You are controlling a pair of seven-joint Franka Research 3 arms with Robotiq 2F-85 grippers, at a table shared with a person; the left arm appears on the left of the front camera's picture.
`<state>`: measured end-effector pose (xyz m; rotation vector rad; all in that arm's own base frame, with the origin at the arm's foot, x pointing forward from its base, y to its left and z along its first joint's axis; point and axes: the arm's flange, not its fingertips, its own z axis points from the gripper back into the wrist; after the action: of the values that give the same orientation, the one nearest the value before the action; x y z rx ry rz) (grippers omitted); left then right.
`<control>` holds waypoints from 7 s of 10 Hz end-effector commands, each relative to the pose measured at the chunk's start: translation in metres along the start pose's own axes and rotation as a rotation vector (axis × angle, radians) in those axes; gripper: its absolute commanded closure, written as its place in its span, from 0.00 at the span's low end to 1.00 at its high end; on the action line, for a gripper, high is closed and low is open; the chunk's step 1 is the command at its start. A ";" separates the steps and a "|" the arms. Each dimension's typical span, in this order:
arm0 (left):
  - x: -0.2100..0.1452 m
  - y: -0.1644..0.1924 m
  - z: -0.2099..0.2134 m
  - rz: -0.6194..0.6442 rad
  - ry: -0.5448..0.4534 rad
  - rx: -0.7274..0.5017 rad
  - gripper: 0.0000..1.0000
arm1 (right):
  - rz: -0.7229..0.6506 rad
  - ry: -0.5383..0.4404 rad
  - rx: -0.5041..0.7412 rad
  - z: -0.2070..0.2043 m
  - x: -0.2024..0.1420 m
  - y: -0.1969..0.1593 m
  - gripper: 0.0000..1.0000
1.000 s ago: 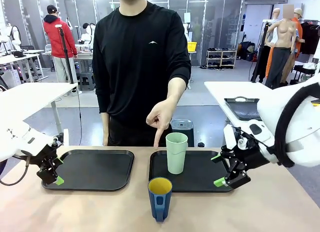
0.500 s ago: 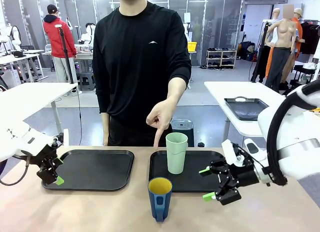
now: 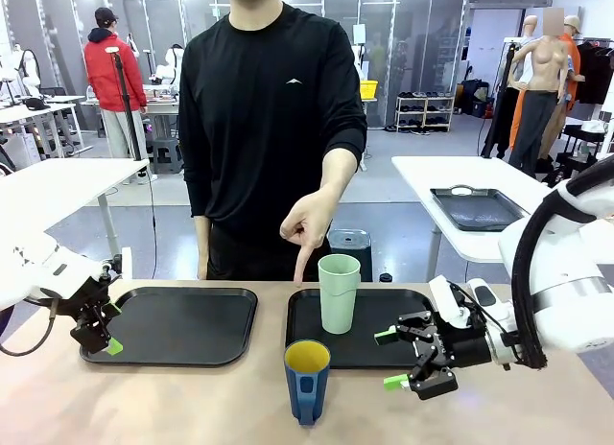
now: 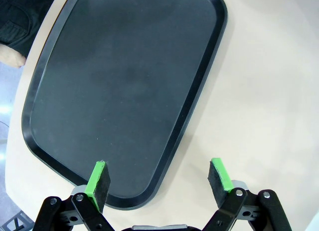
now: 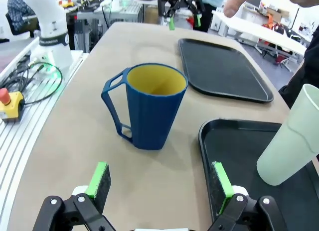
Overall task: Sort and store the cups by type.
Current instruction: Pick up the Handle plastic cup and place it into the empty Flat Tray.
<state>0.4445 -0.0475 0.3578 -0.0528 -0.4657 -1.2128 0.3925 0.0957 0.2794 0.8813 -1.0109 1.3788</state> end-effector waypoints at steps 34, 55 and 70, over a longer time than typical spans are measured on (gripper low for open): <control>-0.001 0.000 -0.001 0.002 0.015 0.017 0.00 | -0.036 -0.230 0.299 -0.156 -0.029 -0.025 0.00; -0.001 0.000 -0.001 0.002 0.015 0.017 0.00 | -0.134 -0.386 -0.062 -0.280 0.098 -0.057 0.37; -0.001 0.000 -0.001 0.002 0.015 0.017 0.00 | -0.168 -0.327 -0.296 -0.424 0.058 -0.110 0.37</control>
<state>0.4444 -0.0473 0.3574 -0.0531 -0.4657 -1.2122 0.5395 0.5005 0.2047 0.9988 -1.2946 0.9222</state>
